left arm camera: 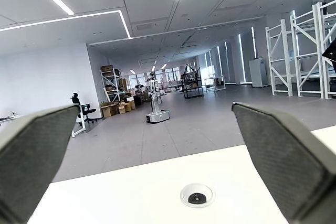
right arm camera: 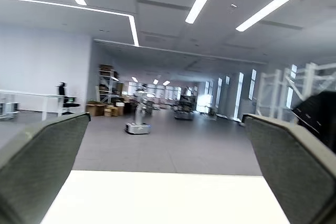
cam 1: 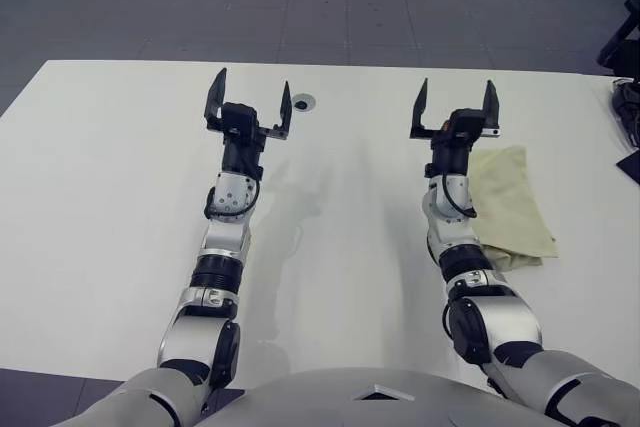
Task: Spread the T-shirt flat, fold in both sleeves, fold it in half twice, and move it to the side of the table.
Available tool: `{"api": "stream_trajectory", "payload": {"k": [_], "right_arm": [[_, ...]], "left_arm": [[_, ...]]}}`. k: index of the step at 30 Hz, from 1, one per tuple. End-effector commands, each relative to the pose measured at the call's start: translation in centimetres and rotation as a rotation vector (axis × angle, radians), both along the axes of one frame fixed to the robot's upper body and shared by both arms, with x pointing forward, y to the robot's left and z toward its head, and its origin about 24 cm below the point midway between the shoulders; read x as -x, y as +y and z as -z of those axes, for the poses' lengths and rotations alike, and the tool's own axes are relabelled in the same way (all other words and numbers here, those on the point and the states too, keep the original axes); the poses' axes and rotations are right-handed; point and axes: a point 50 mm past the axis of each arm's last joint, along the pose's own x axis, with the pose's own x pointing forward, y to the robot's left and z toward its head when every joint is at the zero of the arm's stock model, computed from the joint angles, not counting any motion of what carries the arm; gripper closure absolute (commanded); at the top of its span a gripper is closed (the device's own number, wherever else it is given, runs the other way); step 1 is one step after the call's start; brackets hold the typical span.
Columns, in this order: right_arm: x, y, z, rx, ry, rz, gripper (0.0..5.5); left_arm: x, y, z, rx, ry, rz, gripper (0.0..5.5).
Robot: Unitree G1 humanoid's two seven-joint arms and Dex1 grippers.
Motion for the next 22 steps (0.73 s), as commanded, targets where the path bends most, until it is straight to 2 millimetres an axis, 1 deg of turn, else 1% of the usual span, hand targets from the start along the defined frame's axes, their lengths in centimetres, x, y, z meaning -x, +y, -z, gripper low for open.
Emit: {"api": "stream_trajectory", "payload": {"k": [1, 6, 13, 22], "right_arm": [[0.0, 1.0, 0.8, 0.002, 0.036, -0.056, 0.10], [0.2, 1.0, 0.5, 0.024, 0.000, -0.056, 0.10], [-0.2, 1.5, 1.0, 0.012, 0.051, -0.092, 0.10], [-0.2, 2.1, 1.1, -0.020, 0.055, -0.148, 0.10]], "left_arm": [[-0.5, -0.7, -0.5, 0.002, -0.030, 0.016, 0.13], [-1.0, -1.0, 0.0, 0.030, 0.010, 0.025, 0.13], [-1.3, -0.8, 0.7, 0.045, 0.055, 0.021, 0.13], [-1.6, -0.9, 1.4, 0.027, 0.093, 0.022, 0.13]]}}
